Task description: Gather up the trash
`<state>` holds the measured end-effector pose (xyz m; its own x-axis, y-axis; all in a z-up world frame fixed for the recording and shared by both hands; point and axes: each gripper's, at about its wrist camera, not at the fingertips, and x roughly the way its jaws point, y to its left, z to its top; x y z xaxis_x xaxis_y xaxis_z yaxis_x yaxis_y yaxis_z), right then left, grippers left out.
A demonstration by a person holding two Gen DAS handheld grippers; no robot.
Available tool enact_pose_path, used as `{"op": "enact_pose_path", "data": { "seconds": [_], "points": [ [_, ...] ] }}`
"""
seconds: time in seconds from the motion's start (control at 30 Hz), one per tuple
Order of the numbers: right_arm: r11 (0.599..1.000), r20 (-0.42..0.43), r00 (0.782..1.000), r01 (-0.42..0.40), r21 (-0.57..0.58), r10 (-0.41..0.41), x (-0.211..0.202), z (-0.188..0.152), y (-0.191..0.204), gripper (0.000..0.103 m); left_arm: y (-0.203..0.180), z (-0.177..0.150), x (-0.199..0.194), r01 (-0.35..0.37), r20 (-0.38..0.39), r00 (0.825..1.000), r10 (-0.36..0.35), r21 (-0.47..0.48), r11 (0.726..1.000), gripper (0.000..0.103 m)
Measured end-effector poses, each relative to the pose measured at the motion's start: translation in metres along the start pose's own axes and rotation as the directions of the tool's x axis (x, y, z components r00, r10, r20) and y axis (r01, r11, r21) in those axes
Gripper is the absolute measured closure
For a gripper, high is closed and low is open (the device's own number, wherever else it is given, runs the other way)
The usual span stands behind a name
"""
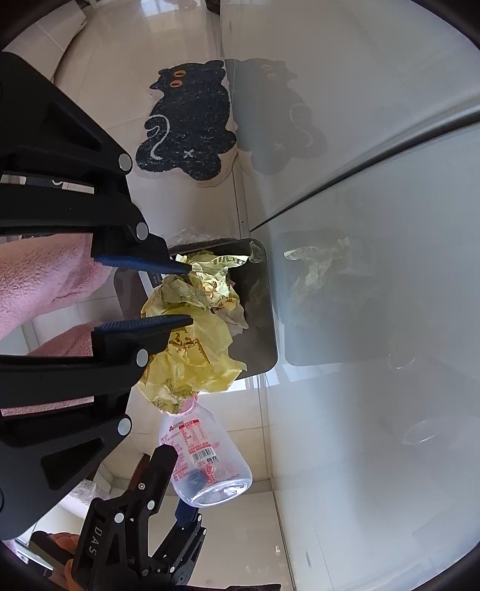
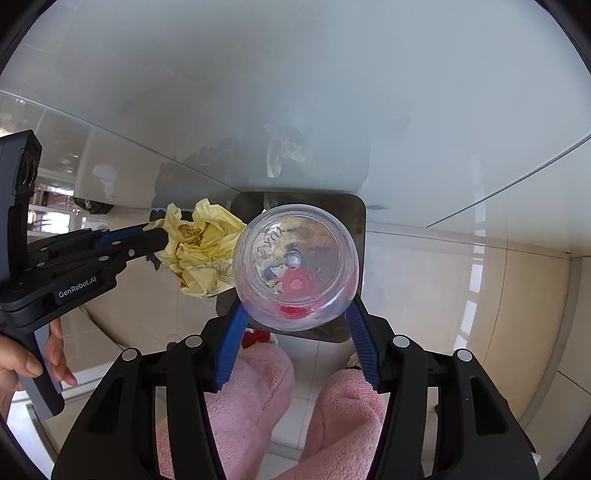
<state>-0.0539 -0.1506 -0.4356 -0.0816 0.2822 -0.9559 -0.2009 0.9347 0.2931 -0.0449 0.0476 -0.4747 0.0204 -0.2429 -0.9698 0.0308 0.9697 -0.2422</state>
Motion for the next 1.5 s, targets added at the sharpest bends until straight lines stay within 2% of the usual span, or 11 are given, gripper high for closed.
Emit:
{"op": "enact_pose_path", "data": {
  "seconds": [0.03,0.17,0.37,0.5,0.63,0.77,0.8,0.97,1.2,1.37,1.5],
  "points": [
    [1.0,-0.002,1.0,0.0,-0.001,0.0,0.001,0.001,0.0,0.048,0.0,0.0,0.0,-0.001,0.0,1.0,0.001,0.001,1.0,0.079],
    [1.0,-0.013,1.0,-0.002,-0.006,0.001,0.005,0.005,0.001,0.047,0.0,0.002,-0.003,0.023,0.003,1.0,-0.023,-0.003,1.0,0.058],
    [1.0,-0.028,0.999,-0.015,0.001,0.015,0.008,0.009,0.002,0.046,0.01,-0.001,-0.016,0.029,0.019,0.999,-0.028,-0.046,0.999,0.051],
    [1.0,-0.025,1.0,-0.004,0.0,0.004,0.005,0.01,0.005,0.034,0.011,-0.005,-0.024,0.019,0.026,0.999,-0.018,-0.047,0.999,0.051],
    [1.0,-0.025,1.0,0.017,0.003,-0.017,-0.003,0.006,0.004,0.025,0.016,-0.011,-0.032,0.015,0.024,1.0,-0.013,-0.064,0.998,0.041],
    [0.999,-0.021,0.999,0.039,-0.006,-0.039,-0.03,-0.003,-0.001,0.018,0.013,-0.022,-0.056,0.017,0.036,0.999,-0.014,-0.075,0.997,0.03],
    [0.999,-0.016,0.999,0.045,-0.006,-0.045,-0.04,-0.006,-0.003,0.012,0.01,-0.025,-0.065,0.02,0.045,0.999,-0.017,-0.072,0.997,0.028],
    [0.997,0.043,0.997,0.071,-0.028,-0.07,-0.107,-0.016,-0.005,0.003,-0.013,-0.036,-0.125,0.014,0.126,0.992,-0.008,-0.049,0.999,0.01],
    [0.994,0.156,0.982,0.111,-0.009,-0.109,-0.209,-0.02,-0.006,0.003,-0.048,-0.035,-0.218,0.011,0.263,0.965,0.001,-0.045,0.999,0.008],
    [0.991,0.273,0.952,0.135,0.019,-0.135,-0.277,-0.02,-0.003,0.003,-0.068,-0.031,-0.282,0.011,0.382,0.924,0.003,-0.035,0.999,0.008],
    [0.987,0.357,0.921,0.149,0.053,-0.158,-0.326,-0.017,0.0,0.003,-0.087,-0.029,-0.323,-0.027,0.455,0.89,0.034,-0.022,0.999,0.008]
  ]
}}
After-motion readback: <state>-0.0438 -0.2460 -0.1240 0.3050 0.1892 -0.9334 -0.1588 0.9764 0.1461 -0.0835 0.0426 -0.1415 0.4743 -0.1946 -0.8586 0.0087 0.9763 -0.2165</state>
